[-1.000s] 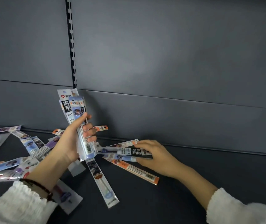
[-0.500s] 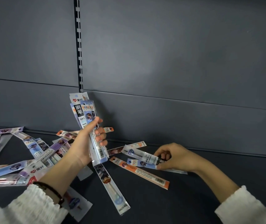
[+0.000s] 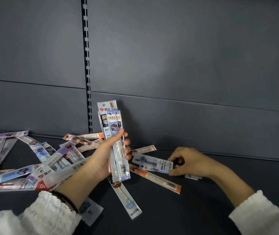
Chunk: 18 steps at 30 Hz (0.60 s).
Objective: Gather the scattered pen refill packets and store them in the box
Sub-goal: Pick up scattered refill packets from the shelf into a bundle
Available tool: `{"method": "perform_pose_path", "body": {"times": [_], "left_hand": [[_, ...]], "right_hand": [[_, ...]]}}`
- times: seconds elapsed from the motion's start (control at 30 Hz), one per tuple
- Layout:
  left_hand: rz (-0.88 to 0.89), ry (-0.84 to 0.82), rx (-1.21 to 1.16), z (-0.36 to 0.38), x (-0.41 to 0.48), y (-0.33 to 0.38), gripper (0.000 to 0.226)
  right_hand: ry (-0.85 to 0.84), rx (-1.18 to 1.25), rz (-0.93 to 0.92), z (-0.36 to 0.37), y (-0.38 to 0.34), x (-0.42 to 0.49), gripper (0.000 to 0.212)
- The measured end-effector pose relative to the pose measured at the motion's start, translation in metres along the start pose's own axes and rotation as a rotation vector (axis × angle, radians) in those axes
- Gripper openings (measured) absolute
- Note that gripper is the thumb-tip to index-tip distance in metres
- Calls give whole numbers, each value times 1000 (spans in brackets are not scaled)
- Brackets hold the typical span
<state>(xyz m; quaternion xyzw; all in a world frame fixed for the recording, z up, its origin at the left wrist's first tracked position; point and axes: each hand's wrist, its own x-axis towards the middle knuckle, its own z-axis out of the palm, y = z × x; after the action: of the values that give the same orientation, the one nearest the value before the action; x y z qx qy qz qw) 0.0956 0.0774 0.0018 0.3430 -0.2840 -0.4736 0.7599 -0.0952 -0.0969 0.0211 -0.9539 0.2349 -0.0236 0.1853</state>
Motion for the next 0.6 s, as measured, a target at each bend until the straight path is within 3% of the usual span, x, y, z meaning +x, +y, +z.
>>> {"method": "perform_pose_path", "body": {"times": [0.23, 0.37, 0.47, 0.6], "left_hand": [[-44, 49, 70, 5, -2, -2, 18], [-5, 132, 108, 6, -1, -1, 19], [27, 200, 147, 9, -1, -7, 31], [-14, 59, 238, 23, -6, -13, 40]], "right_hand": [[-59, 36, 37, -2, -4, -2, 16], [84, 652, 124, -1, -8, -2, 18], [91, 1190, 131, 2, -24, -1, 31], [23, 1471, 149, 11, -54, -1, 22]]}}
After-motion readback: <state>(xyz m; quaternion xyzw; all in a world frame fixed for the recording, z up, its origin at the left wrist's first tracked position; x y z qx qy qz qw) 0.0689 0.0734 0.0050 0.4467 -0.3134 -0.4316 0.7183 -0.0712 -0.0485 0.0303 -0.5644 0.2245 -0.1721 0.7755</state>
